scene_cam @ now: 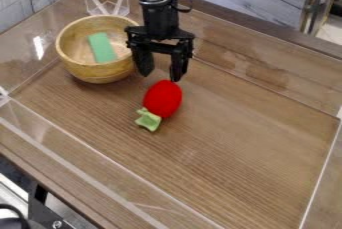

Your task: Move the red fruit to the left

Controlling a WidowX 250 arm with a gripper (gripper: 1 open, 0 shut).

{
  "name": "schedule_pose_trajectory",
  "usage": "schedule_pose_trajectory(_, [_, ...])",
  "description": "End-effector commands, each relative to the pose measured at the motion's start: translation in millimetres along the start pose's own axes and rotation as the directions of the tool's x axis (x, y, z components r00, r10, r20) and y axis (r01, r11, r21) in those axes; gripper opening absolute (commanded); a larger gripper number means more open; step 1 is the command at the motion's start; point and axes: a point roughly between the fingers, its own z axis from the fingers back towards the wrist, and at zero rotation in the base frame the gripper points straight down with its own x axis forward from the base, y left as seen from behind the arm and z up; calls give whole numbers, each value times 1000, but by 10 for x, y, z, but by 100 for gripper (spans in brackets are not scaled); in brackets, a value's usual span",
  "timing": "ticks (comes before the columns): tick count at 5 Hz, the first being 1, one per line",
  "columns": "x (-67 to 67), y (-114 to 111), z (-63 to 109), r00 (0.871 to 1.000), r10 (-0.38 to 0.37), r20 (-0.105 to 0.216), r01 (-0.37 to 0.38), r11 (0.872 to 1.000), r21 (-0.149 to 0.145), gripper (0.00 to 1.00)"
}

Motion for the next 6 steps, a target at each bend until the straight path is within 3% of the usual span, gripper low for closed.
schedule_pose_trajectory(1, [53,-25,74,996,-13,87,12,1000,3,100])
schedule_pose_trajectory(2, [57,3,-95,996,3,87,-3,1000,-4,100])
schedule_pose_trajectory(4, [169,-153,-134,996,-46,75,48,999,-13,100])
schedule_pose_trajectory(5, [104,-193,-116,991,-115,63,116,993,-10,100])
schedule_pose_trajectory(6, [34,-238,-101,982,-179,53,180,984,-13,0])
